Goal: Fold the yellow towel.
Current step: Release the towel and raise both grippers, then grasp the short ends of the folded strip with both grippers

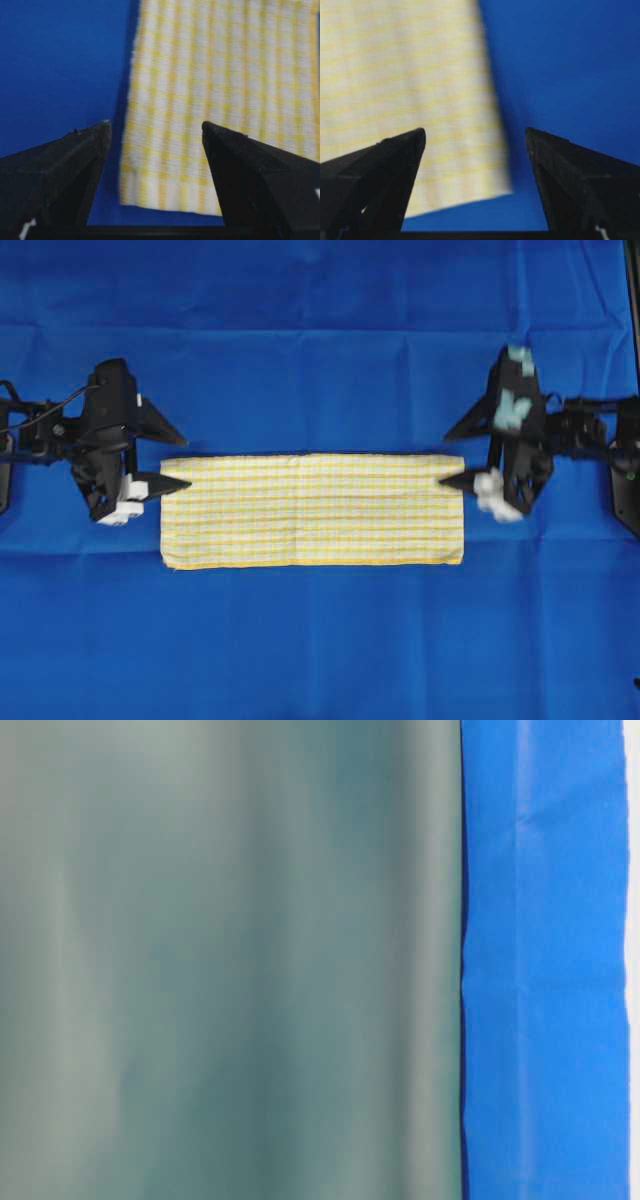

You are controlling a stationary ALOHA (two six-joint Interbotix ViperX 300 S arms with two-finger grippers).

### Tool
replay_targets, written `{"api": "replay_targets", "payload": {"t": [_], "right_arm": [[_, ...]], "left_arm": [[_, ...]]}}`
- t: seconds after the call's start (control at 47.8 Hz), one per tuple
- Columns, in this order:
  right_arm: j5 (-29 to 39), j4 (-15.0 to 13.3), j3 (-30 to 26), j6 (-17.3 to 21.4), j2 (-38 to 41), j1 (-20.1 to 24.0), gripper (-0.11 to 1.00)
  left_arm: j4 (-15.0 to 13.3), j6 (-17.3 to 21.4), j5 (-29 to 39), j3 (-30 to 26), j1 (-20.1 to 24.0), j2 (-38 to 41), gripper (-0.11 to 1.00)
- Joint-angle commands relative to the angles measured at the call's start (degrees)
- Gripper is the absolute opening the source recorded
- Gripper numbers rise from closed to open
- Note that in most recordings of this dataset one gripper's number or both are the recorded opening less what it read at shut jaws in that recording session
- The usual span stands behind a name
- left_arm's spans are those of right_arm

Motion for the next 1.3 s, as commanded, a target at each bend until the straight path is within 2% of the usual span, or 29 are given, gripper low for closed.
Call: {"api": "replay_targets", "payload": {"t": [0.0, 0.355, 0.794, 0.899, 1.004, 1.066, 1.171, 1.275], "right_arm": [[1.14, -0.97, -1.23, -0.09, 0.70, -2.02, 0.79], [2.02, -1.23, -2.37, 0.00, 5.63, -2.37, 0.79], [2.11, -1.23, -2.81, 0.00, 9.05, -1.14, 0.79], [2.11, -1.23, -2.81, 0.00, 9.40, -0.88, 0.78], [2.64, -1.32, -2.90, -0.44, 9.58, -0.09, 0.75], [2.81, -1.41, -2.99, -0.70, 9.58, 0.62, 0.67], [2.81, -1.41, -2.99, -0.70, 9.67, 1.49, 0.38], [3.25, -1.41, -2.99, -0.53, 9.32, 1.85, 0.08]], "left_arm": [[0.09, 1.41, 1.41, -2.02, 0.79, 0.97, 0.66], [0.00, -0.79, 6.24, -3.60, -0.35, 4.92, 0.66], [0.00, -0.44, 6.86, -3.69, 1.85, 8.44, 0.65], [0.00, -0.44, 7.29, -3.69, 2.02, 8.44, 0.60], [0.00, -0.79, 8.88, -3.96, 2.02, 8.44, 0.42], [0.00, -0.79, 10.28, -4.04, 2.02, 8.53, 0.28], [0.00, -0.79, 12.57, -4.57, 2.02, 8.61, 0.07], [0.00, -0.88, 13.36, -5.01, 2.11, 8.53, 0.04]]}}
